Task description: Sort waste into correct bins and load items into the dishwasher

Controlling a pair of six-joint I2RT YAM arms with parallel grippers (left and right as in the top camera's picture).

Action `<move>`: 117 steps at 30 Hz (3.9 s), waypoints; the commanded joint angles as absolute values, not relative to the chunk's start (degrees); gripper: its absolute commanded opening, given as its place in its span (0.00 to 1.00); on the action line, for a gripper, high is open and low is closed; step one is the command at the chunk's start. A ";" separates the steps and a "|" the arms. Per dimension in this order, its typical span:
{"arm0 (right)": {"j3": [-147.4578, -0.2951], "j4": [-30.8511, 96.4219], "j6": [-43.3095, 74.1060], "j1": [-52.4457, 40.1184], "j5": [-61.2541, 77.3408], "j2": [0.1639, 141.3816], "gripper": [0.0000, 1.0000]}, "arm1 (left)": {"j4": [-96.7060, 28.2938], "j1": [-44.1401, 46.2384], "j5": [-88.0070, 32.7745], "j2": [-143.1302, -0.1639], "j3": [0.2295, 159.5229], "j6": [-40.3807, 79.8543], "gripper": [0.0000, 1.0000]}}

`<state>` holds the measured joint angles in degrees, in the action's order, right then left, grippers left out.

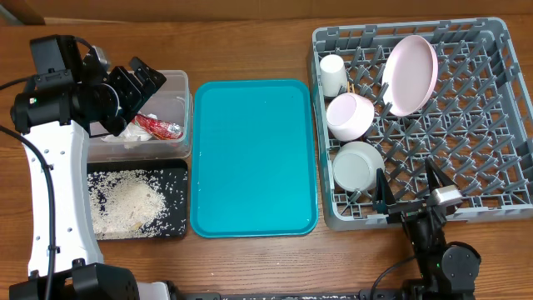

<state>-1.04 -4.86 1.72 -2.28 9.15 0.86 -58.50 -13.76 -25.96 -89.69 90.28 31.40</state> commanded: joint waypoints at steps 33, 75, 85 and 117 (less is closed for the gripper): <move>-0.45 4.23 1.54 -2.13 5.87 0.16 1.00 | -58.43 -13.50 -26.39 -89.89 91.22 31.31 1.00; -0.45 4.23 1.54 -2.13 5.85 0.16 1.00 | -63.20 -9.56 -18.90 -61.58 86.32 31.29 1.00; -0.45 4.23 1.54 -2.13 5.87 0.16 1.00 | -61.49 -7.75 -18.81 -38.85 57.93 31.31 1.00; -0.45 4.23 1.54 -2.13 5.87 0.16 1.00 | 4.54 -2.44 -3.44 -2.33 3.14 19.14 0.99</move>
<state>-1.06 4.51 1.50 -2.28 6.57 0.84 4.32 -3.70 -9.65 -3.11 3.88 26.06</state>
